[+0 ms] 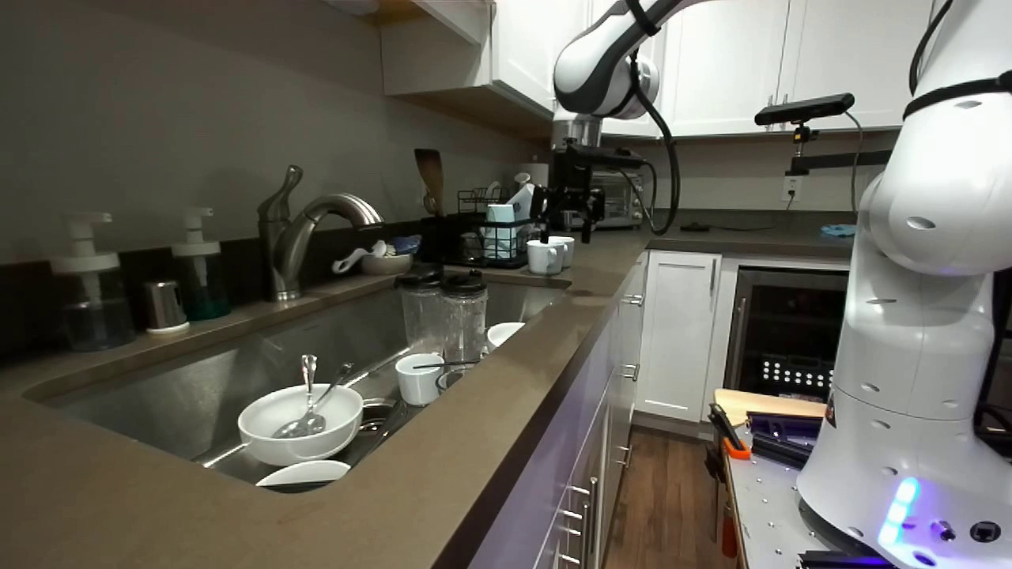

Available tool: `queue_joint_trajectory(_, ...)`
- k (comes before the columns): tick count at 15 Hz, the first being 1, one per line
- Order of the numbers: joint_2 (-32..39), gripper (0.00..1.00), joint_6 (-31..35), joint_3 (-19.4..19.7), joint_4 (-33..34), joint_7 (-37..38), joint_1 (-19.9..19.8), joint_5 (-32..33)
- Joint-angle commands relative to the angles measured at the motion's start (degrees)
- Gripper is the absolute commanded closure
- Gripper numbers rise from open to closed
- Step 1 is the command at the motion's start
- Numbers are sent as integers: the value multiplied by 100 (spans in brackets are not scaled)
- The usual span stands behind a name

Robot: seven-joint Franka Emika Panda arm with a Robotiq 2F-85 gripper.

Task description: Pour the water in the sink from the first cup and move the cup to the left

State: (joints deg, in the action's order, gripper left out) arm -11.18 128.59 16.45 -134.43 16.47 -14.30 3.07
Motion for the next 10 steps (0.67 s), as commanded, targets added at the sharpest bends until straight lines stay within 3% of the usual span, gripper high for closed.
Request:
queue_joint_trajectory(1,126,0,820,-231,-230,822,-281,608)
queue_joint_trajectory(3,243,0,1180,-288,-278,1361,-419,1095)
queue_joint_trajectory(6,463,0,1219,-277,-146,1820,-510,1374)
queue_joint_trajectory(10,798,0,1020,-165,182,1572,-421,914)
